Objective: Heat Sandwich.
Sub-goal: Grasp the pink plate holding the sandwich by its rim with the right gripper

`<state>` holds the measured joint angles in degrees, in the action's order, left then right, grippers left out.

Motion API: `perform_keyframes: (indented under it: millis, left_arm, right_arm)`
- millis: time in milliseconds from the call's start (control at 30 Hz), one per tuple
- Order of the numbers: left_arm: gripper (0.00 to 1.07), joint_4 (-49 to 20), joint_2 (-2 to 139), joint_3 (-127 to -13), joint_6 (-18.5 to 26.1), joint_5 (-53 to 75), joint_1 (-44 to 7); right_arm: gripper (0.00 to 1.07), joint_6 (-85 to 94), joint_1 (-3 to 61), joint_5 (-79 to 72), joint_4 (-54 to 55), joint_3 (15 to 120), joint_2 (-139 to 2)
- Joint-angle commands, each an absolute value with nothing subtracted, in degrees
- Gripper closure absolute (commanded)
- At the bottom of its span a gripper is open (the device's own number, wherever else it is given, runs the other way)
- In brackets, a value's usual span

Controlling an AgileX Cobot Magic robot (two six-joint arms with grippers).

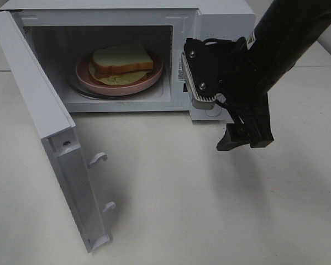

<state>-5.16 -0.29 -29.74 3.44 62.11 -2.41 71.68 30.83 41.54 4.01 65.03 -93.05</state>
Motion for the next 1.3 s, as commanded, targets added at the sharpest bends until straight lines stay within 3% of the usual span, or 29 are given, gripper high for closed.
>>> perform_keyframes:
  millis: [33, 633, 1300]
  left_arm:
    - [0.09, -5.21, -1.26, -29.68, 3.15, 61.36, -2.41]
    - [0.09, -5.21, -1.26, -29.68, 3.15, 61.36, -2.41]
    - [0.09, -5.21, -1.26, -29.68, 3.15, 61.36, -2.41]
  right_arm:
    - [0.16, 71.79, 30.94, 41.37, 3.38, 66.63, -92.65]
    - [0.2, 71.79, 37.99, 39.65, -1.72, 82.68, -104.39]
    - [0.23, 71.16, 38.1, 31.0, -1.72, 93.05, -118.26]
